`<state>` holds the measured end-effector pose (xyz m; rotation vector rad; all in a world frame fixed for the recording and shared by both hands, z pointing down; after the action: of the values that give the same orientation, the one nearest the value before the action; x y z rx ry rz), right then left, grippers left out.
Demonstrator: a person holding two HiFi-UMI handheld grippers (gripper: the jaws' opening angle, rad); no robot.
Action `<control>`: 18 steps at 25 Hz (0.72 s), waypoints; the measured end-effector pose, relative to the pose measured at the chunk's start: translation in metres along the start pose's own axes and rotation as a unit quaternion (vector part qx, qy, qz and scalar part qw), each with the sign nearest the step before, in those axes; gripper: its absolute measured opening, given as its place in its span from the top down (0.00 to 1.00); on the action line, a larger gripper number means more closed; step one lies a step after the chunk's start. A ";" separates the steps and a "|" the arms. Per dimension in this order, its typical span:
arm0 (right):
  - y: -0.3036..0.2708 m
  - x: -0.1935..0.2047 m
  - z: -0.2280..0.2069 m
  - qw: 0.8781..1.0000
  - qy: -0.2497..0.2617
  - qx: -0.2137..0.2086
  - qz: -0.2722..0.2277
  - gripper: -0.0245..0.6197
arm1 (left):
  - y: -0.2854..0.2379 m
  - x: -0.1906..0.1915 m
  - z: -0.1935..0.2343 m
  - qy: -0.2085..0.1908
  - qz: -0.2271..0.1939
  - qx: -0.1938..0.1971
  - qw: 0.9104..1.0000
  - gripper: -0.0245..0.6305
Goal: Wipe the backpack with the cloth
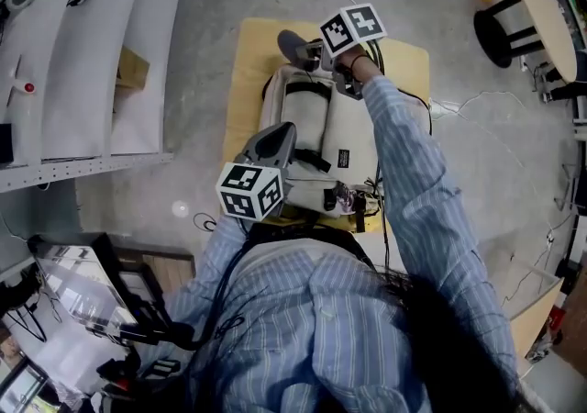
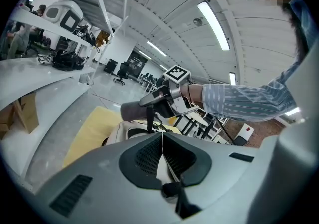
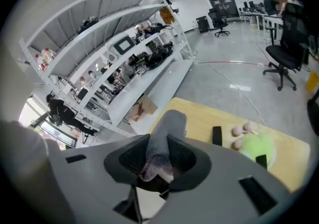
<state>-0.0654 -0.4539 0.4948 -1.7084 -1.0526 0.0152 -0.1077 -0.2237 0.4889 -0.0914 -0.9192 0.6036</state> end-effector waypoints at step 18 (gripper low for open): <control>0.040 0.003 0.060 0.991 -0.038 -0.072 -0.110 0.79 | 0.027 0.001 0.002 -0.001 -0.010 0.000 1.000 0.95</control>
<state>-0.0677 -0.4072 0.4396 -1.7218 -1.3201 -0.1409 -0.1209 -0.2014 0.4823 -0.0811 -0.9206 0.5860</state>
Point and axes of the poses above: the fingertips, and each gripper's own axes: y backward along the fingers, z to its left, x out of its underside, the point moved 6 cm from there along y, backward along the fingers, and after that the axes turned 7 degrees about y, right-handed, at the moved point
